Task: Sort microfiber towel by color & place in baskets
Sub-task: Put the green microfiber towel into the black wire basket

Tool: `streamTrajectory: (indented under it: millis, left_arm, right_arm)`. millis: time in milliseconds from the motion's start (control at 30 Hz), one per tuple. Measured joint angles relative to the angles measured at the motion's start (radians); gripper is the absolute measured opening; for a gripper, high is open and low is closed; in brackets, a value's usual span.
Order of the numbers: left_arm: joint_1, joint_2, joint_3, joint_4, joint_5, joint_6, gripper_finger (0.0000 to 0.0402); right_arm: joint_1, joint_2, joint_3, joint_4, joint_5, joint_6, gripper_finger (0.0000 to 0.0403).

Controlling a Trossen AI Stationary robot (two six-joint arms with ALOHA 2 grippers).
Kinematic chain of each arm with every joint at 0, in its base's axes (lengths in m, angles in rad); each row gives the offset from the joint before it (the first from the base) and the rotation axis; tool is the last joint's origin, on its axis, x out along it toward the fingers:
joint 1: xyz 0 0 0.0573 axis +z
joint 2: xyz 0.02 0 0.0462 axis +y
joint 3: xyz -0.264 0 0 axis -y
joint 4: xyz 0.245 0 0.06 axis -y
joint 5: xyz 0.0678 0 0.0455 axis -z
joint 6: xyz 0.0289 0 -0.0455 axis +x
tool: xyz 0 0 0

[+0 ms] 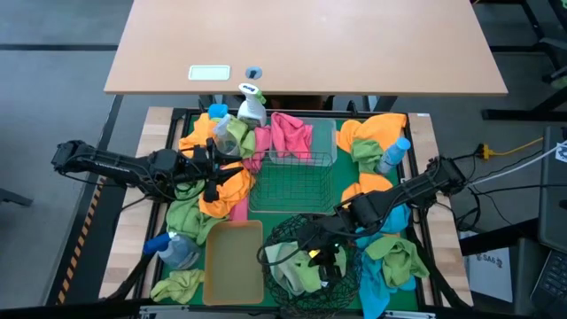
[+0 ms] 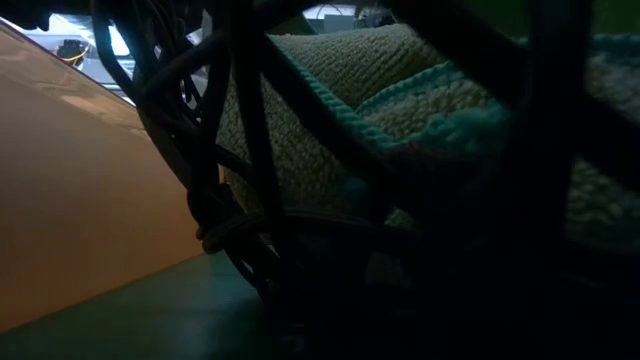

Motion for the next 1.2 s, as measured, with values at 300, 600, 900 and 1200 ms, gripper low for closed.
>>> streamTrajectory:
  millis: [300,600,900,1200]
  left_arm:
    - [0.0,0.0,0.0,0.0,0.0,-0.001,0.014]
    - [0.0,0.0,0.0,0.001,0.0,-0.005,0.014]
    - [0.0,0.0,0.0,0.001,0.0,-0.005,0.014]
    - [0.0,0.0,0.0,0.001,0.0,-0.005,0.014]
  right_arm:
    - [-0.011,-0.001,0.0,-0.113,-0.028,-0.016,0.0208]
    - [-0.063,-0.055,0.001,-0.255,-0.124,-0.035,0.0221]
    - [0.052,-0.092,0.001,-0.521,0.205,-0.028,0.0221]
    - [0.227,-0.092,-0.06,-0.605,0.309,0.199,0.0221]
